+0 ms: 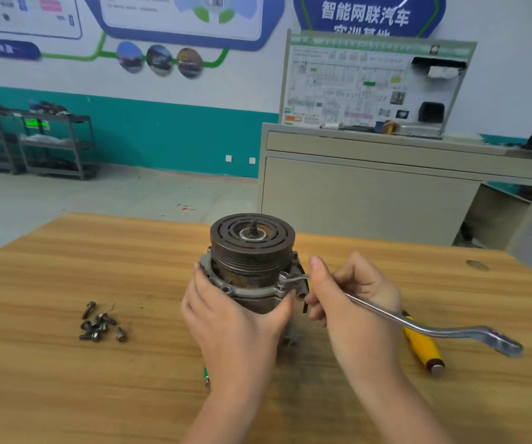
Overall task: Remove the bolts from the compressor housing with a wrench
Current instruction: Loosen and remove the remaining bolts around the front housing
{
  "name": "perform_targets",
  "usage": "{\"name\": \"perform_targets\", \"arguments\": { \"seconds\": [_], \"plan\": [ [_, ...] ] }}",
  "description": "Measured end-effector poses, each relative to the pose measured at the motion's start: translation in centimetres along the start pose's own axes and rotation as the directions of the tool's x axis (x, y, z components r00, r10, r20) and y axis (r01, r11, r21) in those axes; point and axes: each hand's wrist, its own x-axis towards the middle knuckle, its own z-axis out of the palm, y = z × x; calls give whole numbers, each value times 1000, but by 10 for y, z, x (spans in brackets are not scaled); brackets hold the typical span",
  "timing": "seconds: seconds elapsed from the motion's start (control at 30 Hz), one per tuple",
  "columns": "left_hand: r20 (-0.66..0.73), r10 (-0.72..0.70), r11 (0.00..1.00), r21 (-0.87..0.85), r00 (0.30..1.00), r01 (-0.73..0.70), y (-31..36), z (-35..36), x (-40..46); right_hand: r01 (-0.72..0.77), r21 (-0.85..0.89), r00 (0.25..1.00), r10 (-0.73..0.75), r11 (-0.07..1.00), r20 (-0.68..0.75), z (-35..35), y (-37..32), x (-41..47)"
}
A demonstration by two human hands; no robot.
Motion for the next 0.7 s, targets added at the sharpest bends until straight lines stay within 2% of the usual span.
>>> {"name": "perform_targets", "arguments": {
  "seconds": [0.07, 0.13, 0.2, 0.23, 0.27, 0.33, 0.4, 0.43, 0.5, 0.57, 0.63, 0.7],
  "plan": [
    [-6, -5, 1000, -28, 1000, 5, 2, -2, 0, 190, -235, 979, -202, 953, -27, 7, -2, -4],
    [14, -38, 996, -84, 999, 39, 6, -3, -1, 387, -438, 915, -395, 811, 78, 19, -11, -12],
    [19, -107, 986, -125, 994, 108, 9, -4, 3, 470, -547, 871, -463, 692, 163, 33, -20, -21],
    [23, -145, 980, -134, 989, 147, 10, -5, 5, 455, -574, 877, -453, 681, 158, 37, -23, -24],
    [25, -156, 979, -129, 987, 158, 11, -6, 7, 424, -584, 889, -440, 692, 125, 39, -25, -26],
    [44, -74, 993, -89, 996, 78, 10, -10, 4, 337, -541, 921, -388, 770, 22, 38, -21, -26],
    [54, 29, 998, -53, 998, -27, 4, -14, 1, 180, -366, 973, -220, 913, -68, 29, -14, -25],
    [46, 54, 998, -41, 997, -52, 1, -15, 2, 100, -214, 991, -117, 972, -67, 22, -10, -23],
    [54, 80, 997, -14, 995, -79, -7, -14, 4, -58, 73, 997, 54, 996, 55, 4, -3, -12],
    [62, 93, 996, -18, 994, -92, -12, -13, 7, -242, 225, 949, 182, 944, 256, -16, 5, 11],
    [67, 92, 995, -28, 993, -91, -14, -13, 9, -464, 293, 835, 302, 836, 460, -25, 13, 39],
    [71, 102, 994, -46, 992, -99, -15, -12, 9, -623, 294, 706, 360, 725, 610, -20, 21, 59]
  ]
}}
